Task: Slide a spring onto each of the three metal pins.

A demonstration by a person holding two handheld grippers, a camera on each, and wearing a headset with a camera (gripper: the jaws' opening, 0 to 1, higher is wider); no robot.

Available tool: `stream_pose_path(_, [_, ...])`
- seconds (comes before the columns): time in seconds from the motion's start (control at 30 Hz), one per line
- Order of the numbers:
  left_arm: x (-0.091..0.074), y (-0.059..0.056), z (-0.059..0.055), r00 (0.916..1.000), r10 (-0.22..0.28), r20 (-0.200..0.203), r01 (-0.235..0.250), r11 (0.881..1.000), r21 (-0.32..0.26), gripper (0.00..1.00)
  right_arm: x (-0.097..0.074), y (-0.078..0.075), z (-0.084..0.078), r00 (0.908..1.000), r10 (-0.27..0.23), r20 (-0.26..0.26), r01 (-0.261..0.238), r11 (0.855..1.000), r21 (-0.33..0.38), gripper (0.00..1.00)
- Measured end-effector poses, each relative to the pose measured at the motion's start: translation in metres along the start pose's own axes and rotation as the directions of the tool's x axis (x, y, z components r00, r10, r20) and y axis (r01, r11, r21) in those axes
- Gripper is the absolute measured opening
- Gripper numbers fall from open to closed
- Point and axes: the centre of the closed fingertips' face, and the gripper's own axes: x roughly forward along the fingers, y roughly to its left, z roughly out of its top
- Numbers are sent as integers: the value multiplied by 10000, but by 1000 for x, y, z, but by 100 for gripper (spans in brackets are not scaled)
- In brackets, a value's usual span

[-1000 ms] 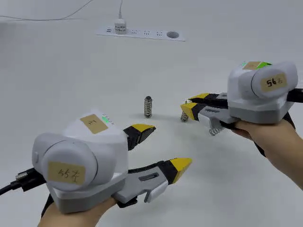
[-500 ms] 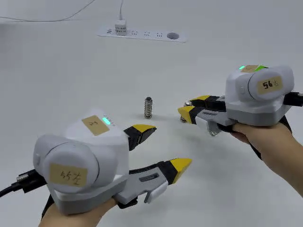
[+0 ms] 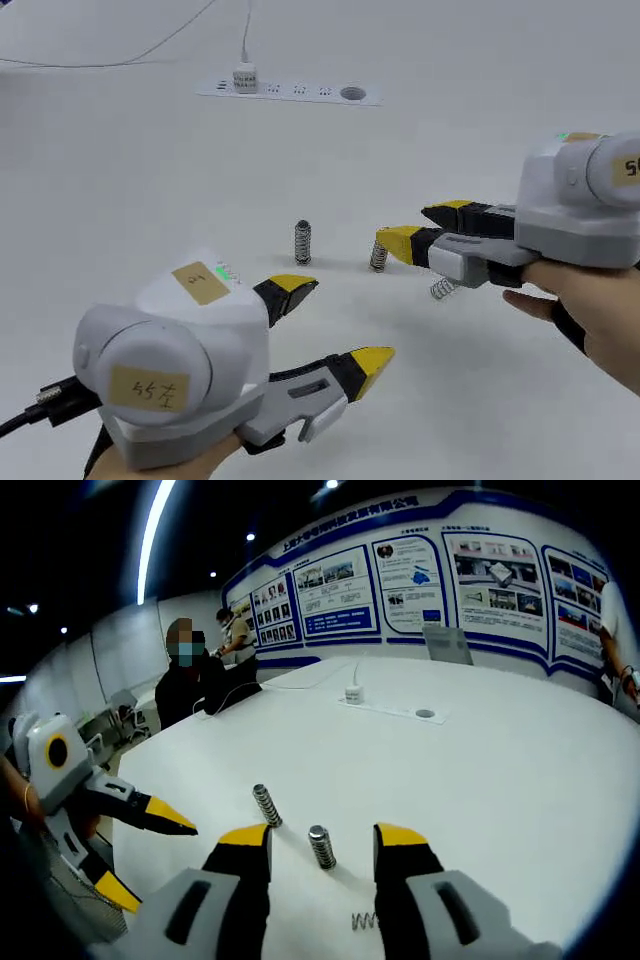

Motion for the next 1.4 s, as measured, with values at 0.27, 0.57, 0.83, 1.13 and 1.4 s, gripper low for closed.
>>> stream_pose_path(0.27, [6, -1, -4, 9995, -70, -307, 83, 9990, 439, 52, -22, 1, 2, 9998, -72, 190, 72, 10000, -7, 48])
stream_pose_path(0.57, [21, -4, 2, 9991, -270, -333, 298, 9959, 855, 50, -48, -2, 1, 9980, -346, 520, 337, 9993, 178, 50])
stream_pose_path(0.83, [39, -7, 5, 9981, -439, -423, 478, 9941, 977, 48, -67, -7, -4, 9955, -569, 764, 541, 9978, 380, 51])
stream_pose_path(1.13, [64, -13, -1, 9951, -728, -666, 787, 9927, 909, 46, -88, -18, -11, 9910, -962, 936, 909, 9941, 585, 51])
stream_pose_path(1.4, [85, -15, 0, 9940, -854, -677, 918, 9910, 972, 40, -101, -21, -16, 9880, -1026, 1156, 943, 9927, 750, 51])
